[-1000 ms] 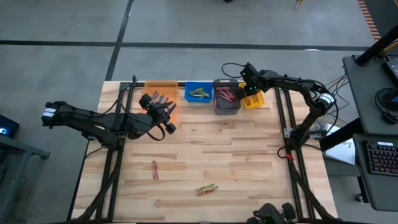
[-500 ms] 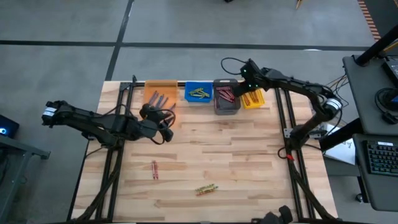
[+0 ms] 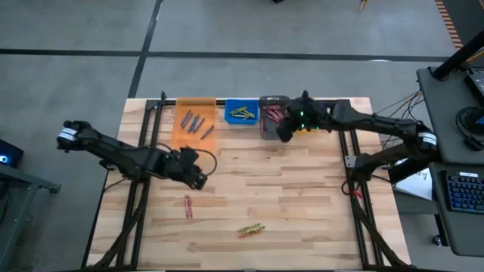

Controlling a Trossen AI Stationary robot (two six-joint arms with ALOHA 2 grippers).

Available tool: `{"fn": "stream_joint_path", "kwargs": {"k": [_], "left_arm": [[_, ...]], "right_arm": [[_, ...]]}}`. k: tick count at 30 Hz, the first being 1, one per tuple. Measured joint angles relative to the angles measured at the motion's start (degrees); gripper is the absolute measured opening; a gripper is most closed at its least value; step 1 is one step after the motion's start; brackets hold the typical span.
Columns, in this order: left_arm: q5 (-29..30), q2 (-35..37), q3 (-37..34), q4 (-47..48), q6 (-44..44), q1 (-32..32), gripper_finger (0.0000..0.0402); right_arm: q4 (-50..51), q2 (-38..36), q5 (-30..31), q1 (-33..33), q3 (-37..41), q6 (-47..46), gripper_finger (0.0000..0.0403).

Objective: Sort crayons
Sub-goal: Put the red crayon into the black bin

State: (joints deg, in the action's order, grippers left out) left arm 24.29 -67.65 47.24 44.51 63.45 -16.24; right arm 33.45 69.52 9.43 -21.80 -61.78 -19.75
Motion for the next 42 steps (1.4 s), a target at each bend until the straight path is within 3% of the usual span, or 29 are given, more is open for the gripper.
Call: {"fn": "stream_joint_path", "kwargs": {"k": [6,11,18,31,42], "left_arm": [[-4.39,-1.9,0.0,0.66,7.62,-5.63,0.0064],[-6.8,-3.68,0.0,4.01,19.03,-11.68,0.0064],[-7.41,-8.26,0.0,6.56,32.21,-18.03,0.0066],[-16.23,-18.09,-0.02,6.35,38.74,-20.39,0.0138],[-15.85,-20.6,-0.02,2.41,40.2,-21.9,0.0182]], "right_arm": [[-0.85,-0.03,2.62,8.64,0.04,-0.22,0.0063],[-2.43,-0.02,3.25,13.77,0.21,-1.13,0.0064],[-2.92,0.01,10.57,18.83,1.43,-2.04,0.0063],[-3.18,0.04,11.23,19.18,3.29,-4.35,0.0063],[-7.19,0.06,11.23,19.18,3.45,-3.69,0.0063]]}}
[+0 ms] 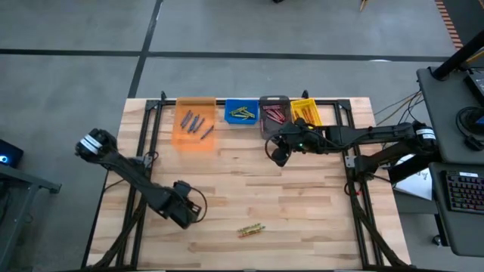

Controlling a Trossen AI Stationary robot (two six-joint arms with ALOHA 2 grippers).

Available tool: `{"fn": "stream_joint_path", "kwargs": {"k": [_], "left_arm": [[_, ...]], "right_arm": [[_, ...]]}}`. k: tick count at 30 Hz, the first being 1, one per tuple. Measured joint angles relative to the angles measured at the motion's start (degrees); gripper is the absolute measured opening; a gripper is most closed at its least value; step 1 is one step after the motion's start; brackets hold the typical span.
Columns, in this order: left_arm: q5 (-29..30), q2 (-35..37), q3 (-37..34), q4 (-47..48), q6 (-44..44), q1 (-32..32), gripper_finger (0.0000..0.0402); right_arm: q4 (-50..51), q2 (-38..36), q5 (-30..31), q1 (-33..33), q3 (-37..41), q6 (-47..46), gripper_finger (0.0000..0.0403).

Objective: Sort crayons
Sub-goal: Put the red crayon into the black bin

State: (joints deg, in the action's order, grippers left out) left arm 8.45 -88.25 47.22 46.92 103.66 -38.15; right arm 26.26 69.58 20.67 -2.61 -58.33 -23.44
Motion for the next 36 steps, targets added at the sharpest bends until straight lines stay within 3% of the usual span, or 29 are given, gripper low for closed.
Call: {"fn": "stream_joint_path", "kwargs": {"k": [16,21,28,33,36], "left_arm": [[-0.17,-5.12,0.11,1.09,-0.28,-0.09,0.0172],[-0.1,-5.86,0.15,0.89,-0.68,-0.09,0.0128],[-0.4,-5.33,-0.02,1.45,-2.5,-0.11,0.0016],[-0.63,-1.26,-0.41,6.69,-2.87,-0.11,0.0008],[3.22,3.23,-0.04,8.92,-2.93,-0.18,0.0003]], "right_arm": [[-1.7,0.02,0.0,0.0,0.27,-0.04,0.0063],[-1.77,0.02,0.02,0.0,0.6,0.13,0.0063],[-1.73,0.02,0.39,0.0,1.47,1.9,0.0063],[-7.37,0.02,0.28,0.0,4.37,5.56,0.0063],[-12.14,0.02,-1.18,0.0,7.01,7.95,0.0063]]}}
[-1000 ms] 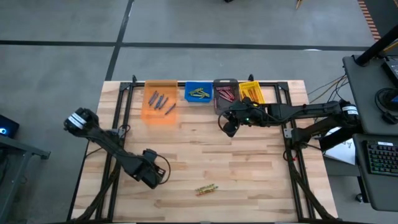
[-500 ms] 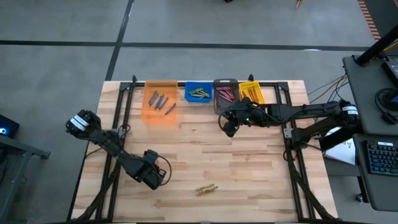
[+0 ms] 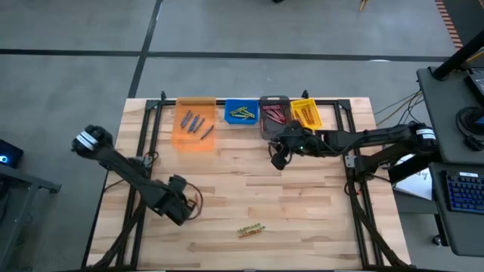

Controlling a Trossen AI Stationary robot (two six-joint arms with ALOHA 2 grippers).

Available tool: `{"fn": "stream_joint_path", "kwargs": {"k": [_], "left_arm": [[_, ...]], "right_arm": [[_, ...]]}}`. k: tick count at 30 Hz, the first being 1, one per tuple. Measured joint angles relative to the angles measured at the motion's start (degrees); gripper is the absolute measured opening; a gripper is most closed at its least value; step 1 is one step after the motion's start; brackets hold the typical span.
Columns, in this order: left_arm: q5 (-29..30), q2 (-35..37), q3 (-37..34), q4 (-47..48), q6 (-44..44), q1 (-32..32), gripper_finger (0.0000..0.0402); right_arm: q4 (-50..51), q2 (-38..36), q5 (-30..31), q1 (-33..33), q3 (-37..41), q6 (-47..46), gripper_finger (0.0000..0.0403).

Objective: Sort crayons
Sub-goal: Put the red crayon into the black bin

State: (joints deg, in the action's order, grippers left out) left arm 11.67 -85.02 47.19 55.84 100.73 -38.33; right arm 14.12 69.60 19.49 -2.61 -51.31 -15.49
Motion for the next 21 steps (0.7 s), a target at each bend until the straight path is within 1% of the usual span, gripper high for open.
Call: {"fn": "stream_joint_path", "kwargs": {"k": [2,5,8,9,11,14,15,17,18,19,21], "left_arm": [[6.27,3.89,0.55,-0.3,-1.8,0.0,0.0002],[18.35,10.03,1.47,-2.1,-6.66,0.23,0.0001],[31.55,15.42,1.48,-8.38,-17.7,0.35,0.0001],[35.54,16.98,1.44,-11.66,-23.49,0.35,0.0001],[41.9,18.99,1.34,-19.25,-38.11,0.33,0.0001],[50.52,19.97,0.96,-34.39,-63.72,0.64,0.0],[51.16,19.89,0.92,-39.98,-72.4,1.11,0.0],[49.58,19.17,0.62,-51.01,-88.53,2.42,0.0],[47.1,18.62,0.3,-56.18,-94.7,3.17,0.0],[43.38,18.07,-0.19,-60.96,-100.22,4.15,0.0],[34.46,17.38,-2.01,-69.07,-106.73,6.58,0.0]], "right_arm": [[-4.81,0.0,-1.73,0.0,2.28,1.24,0.0063],[-14.06,0.0,-4.92,0.0,6.27,3.29,0.0063],[-24.55,0.0,-9.53,-0.02,9.53,7.56,0.0063],[-27.99,0.0,-11.53,-0.02,10.54,9.15,0.0063],[-34.86,0.0,-15.29,0.0,12.22,11.58,0.0063],[-44.76,0.0,-20.76,0.0,14.22,12.93,0.0063],[-47.44,0.0,-22.86,0.0,14.76,13.37,0.0063],[-52.06,0.0,-27.17,0.1,15.31,14.2,0.0063],[-54.15,0.0,-28.77,0.34,15.33,14.52,0.0063],[-56.25,0.0,-29.85,0.73,15.31,14.73,0.0063],[-58.6,-0.02,-30.45,1.98,15.1,15.9,0.0063]]}}
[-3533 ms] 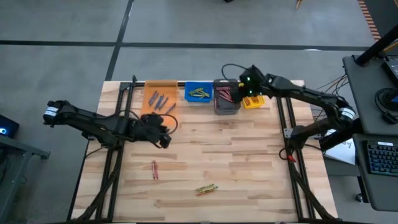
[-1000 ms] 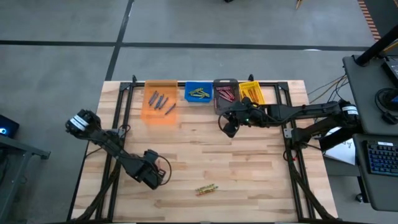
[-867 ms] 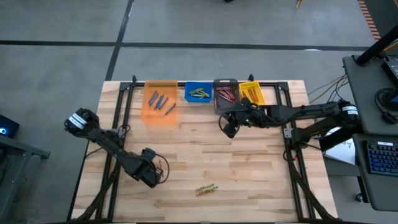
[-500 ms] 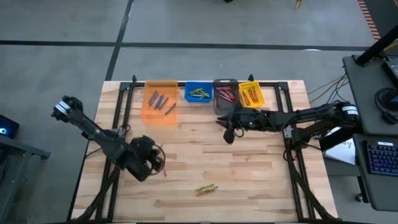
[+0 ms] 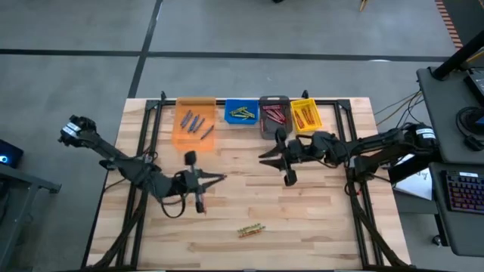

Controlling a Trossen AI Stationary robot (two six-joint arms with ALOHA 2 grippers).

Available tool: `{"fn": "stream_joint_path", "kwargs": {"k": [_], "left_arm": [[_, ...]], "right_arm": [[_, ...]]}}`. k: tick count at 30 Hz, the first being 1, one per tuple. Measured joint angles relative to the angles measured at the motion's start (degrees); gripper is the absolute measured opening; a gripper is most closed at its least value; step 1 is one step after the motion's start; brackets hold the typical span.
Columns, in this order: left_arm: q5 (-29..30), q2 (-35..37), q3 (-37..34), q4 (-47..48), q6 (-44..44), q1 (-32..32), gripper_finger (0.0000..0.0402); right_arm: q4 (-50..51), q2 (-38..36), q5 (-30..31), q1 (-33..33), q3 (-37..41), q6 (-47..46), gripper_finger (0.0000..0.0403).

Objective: Sort crayons
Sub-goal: Put the red crayon into the black bin

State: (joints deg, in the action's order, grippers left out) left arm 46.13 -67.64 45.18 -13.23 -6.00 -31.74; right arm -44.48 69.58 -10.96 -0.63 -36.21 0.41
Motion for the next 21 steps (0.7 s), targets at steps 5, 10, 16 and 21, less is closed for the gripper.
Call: {"fn": "stream_joint_path", "kwargs": {"k": [5,10,16,21], "left_arm": [[-9.44,-2.05,-7.35,-16.12,1.87,6.93,0.0],[-9.64,-7.93,-13.54,-35.92,4.8,10.56,0.0],[-9.7,-14.26,-13.75,-49.17,-1.28,11.28,0.0],[-10.86,-17.56,-10.55,-49.36,-4.99,11.45,0.0]], "right_arm": [[-1.35,0.02,0.64,3.82,-0.45,4.32,0.0063],[-1.36,0.02,4.69,6.02,-1.0,5.44,0.0063],[-1.92,1.12,5.22,6.26,-2.56,5.21,0.0063],[-1.2,7.06,5.15,6.26,-6.03,6.22,0.0063]]}}
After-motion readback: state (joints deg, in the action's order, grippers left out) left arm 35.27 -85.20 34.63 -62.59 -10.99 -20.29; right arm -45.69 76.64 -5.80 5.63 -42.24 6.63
